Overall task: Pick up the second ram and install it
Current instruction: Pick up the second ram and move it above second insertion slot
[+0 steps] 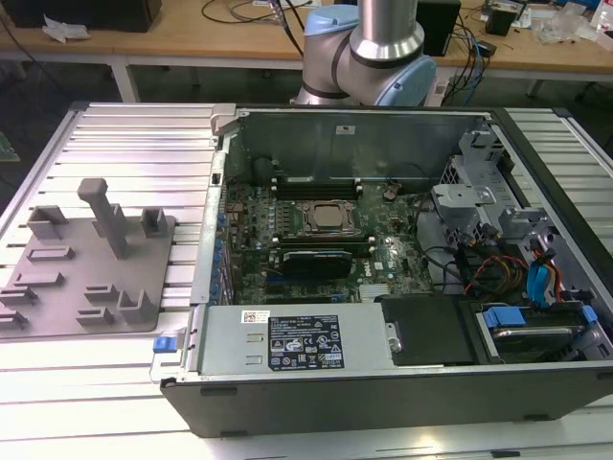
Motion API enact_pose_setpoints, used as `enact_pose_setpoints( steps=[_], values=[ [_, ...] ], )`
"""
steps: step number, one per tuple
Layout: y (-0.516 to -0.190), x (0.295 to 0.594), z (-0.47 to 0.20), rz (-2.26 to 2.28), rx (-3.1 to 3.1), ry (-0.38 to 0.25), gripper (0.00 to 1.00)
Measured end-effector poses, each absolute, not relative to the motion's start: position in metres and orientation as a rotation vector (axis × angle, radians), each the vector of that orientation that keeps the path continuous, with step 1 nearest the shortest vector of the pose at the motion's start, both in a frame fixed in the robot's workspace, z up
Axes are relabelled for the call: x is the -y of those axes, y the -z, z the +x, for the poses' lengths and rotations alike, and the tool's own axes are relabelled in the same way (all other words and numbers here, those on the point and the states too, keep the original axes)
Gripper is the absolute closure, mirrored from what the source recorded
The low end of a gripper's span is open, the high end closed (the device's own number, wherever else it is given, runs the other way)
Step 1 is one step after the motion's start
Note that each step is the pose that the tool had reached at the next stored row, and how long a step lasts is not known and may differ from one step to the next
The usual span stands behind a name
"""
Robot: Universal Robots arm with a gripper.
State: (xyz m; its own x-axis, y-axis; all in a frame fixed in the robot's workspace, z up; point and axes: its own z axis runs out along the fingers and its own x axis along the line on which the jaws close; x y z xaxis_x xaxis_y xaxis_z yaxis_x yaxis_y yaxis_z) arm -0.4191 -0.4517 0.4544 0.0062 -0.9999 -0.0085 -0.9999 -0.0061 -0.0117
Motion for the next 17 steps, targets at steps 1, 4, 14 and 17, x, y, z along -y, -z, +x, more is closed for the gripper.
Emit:
enact_pose_setpoints(
  steps=[1,4,14,17],
  values=[
    [-0.455,0.452,-0.419,-2.218,-2.205,0.003,0.9],
    [-0.454,0.452,-0.412,-2.218,-2.205,0.004,0.9],
    [-0.454,0.452,-0.375,-2.218,-2.205,0.004,0.9],
    [-0.454,0.452,-0.365,-2.218,-2.205,0.004,0.9]
  ],
)
